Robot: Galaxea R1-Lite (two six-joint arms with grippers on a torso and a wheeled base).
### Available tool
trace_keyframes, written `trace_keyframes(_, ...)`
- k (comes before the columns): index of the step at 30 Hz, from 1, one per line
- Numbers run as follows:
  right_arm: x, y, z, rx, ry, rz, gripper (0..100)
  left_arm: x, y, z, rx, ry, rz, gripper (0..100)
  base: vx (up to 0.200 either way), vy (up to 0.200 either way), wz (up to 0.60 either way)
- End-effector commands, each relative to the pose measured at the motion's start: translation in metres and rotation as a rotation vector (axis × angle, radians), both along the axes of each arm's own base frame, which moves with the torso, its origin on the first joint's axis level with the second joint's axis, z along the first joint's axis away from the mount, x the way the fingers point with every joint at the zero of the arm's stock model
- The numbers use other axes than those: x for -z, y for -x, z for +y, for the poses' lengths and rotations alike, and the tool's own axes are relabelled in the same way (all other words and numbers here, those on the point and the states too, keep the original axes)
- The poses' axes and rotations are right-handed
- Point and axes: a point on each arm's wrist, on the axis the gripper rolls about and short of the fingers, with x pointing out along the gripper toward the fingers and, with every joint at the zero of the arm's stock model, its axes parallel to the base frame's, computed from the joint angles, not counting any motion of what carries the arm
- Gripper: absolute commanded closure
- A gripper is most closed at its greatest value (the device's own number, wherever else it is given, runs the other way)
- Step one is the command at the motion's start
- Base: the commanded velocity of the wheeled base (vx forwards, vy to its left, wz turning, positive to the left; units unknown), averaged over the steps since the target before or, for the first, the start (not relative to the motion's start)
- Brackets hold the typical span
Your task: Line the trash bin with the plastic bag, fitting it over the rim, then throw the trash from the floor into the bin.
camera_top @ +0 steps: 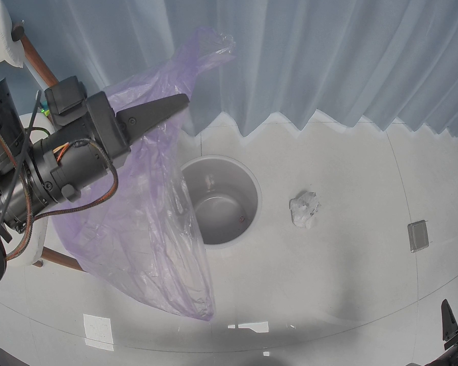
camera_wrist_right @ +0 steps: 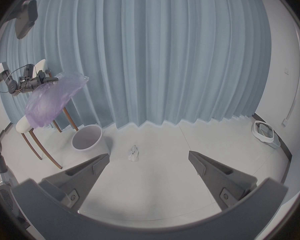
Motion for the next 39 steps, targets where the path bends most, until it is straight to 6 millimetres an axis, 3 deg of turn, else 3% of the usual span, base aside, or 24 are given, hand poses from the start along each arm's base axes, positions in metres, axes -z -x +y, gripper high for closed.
trace_keyframes(1,0.005,0.000,0.000,-0.001,0.002,0.000,0,0.004,-0.022,0.004,0.006,-0.022,0.007,100,0.000,0.000,0.00)
trace_keyframes(5,0.005,0.000,0.000,-0.001,0.002,0.000,0,-0.005,-0.039,-0.004,0.012,-0.005,-0.011,100,0.000,0.000,0.00)
trace_keyframes(8,0.005,0.000,0.000,-0.003,0.002,0.000,0,-0.017,-0.040,-0.011,0.034,0.012,-0.032,100,0.000,0.000,0.00)
trace_keyframes(14,0.005,0.000,0.000,-0.003,0.002,0.000,0,-0.010,-0.037,-0.011,0.050,0.032,0.058,100,0.000,0.000,0.00)
trace_keyframes(24,0.005,0.000,0.000,-0.003,0.002,0.000,0,-0.024,-0.013,-0.001,0.072,0.035,0.106,100,0.000,0.000,0.00)
trace_keyframes(25,0.005,0.000,0.000,-0.003,0.002,0.000,0,-0.025,-0.001,-0.003,0.100,0.026,0.119,100,0.000,0.000,0.00)
trace_keyframes(29,0.005,0.000,0.000,-0.003,0.002,0.000,0,-0.008,-0.001,-0.002,0.091,-0.015,0.176,100,0.000,0.000,0.00)
trace_keyframes(33,0.005,0.000,0.000,-0.003,0.002,0.000,0,-0.007,0.008,0.000,0.101,-0.019,0.176,100,0.000,0.000,0.00)
trace_keyframes(39,0.005,0.000,0.000,-0.003,0.002,0.000,0,0.034,0.011,0.013,0.053,-0.109,0.254,100,0.000,0.000,0.00)
